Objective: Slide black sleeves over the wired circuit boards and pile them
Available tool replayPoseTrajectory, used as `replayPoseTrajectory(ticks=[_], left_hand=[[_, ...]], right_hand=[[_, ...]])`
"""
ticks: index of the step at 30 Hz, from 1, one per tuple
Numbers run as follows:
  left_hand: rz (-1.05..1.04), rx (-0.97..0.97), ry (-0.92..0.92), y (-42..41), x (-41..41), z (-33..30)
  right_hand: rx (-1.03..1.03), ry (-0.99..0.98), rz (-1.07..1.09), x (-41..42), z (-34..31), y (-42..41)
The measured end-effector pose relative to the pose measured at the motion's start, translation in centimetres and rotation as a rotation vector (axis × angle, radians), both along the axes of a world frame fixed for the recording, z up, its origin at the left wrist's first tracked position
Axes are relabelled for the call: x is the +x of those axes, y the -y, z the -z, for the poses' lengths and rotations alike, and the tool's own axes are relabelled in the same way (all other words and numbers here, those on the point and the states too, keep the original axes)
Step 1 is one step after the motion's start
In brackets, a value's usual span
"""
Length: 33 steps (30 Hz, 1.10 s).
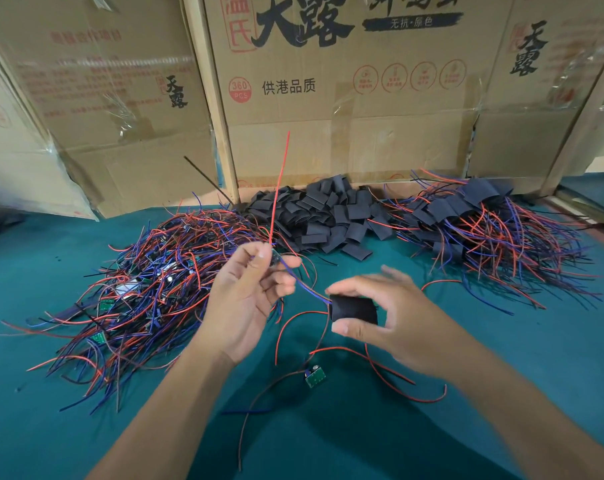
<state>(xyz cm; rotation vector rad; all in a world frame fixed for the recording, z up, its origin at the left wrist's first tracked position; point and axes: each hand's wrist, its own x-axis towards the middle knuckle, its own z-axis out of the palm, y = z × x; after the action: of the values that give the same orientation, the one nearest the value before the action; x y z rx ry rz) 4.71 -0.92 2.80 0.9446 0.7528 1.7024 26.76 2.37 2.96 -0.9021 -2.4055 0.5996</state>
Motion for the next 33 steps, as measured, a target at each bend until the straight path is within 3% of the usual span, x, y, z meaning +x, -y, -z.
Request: replayPoseTrajectory(ticks=[3,11,18,25,33], left_hand=[[0.024,-0.092,0.024,0.1,1.9,0.8],[0.041,-0.212,0.046,0.8,5.8,2.5],[0.022,-0.298,-0.050,0.8,4.7,1.5],[0.085,-0.382,0.091,0.7,4.9,1.7],[0.094,-0.440,0.122,0.5,4.7,1.8]], right_hand=[[0.217,0.122,0.170,-0.5,0.3,0.1],[0.309,0.180,0.254,-1.0,0.7,0.2],[0.357,0.222,0.230,-0.7,0.6,0.1],[0.358,0.239,0.237,-0.5,0.7,-0.1],[0.387,0.268,0.235,-0.5,0.7,-0.1]])
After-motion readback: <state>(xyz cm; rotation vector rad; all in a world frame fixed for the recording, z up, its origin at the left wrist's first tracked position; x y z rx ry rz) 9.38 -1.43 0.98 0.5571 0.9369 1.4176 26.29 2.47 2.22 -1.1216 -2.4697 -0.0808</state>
